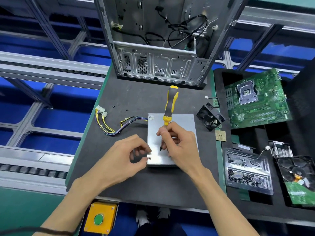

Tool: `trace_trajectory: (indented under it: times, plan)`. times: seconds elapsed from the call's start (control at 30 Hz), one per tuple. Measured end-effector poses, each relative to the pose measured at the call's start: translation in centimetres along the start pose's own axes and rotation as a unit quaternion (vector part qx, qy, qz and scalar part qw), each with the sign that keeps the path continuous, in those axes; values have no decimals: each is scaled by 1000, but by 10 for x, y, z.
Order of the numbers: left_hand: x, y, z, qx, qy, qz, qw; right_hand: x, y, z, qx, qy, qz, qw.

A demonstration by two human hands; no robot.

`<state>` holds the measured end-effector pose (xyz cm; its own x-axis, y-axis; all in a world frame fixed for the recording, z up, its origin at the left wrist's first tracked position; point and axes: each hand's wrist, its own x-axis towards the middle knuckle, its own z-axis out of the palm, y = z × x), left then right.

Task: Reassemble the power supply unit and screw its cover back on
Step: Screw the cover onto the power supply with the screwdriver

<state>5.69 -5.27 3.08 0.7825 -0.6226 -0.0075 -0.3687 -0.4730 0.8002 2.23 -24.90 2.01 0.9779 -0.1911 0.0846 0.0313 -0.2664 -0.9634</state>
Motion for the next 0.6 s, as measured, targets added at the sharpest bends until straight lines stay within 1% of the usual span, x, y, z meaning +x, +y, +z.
trace_trajectory:
  times: [0.1, 0.27, 0.43, 0.53, 0.6]
  plan:
    - [-2, 0, 3, 10, -8, -10, 1000, -3, 2, 3, 18, -3, 14, 1000]
    - [-3, 4, 8, 31, 1, -5, 999, -6, 3, 4, 22, -14, 22, 999]
    - [-2, 8, 8, 39, -1, -4, 999, -3, 2, 0, 41, 6, 34, 999]
    - [-1, 9, 9, -23, 67, -57, 996, -1, 1, -6, 63, 22, 24, 997]
    - [3, 7, 8, -81, 119, -114, 983, 2, 2, -10, 65, 37, 16, 997]
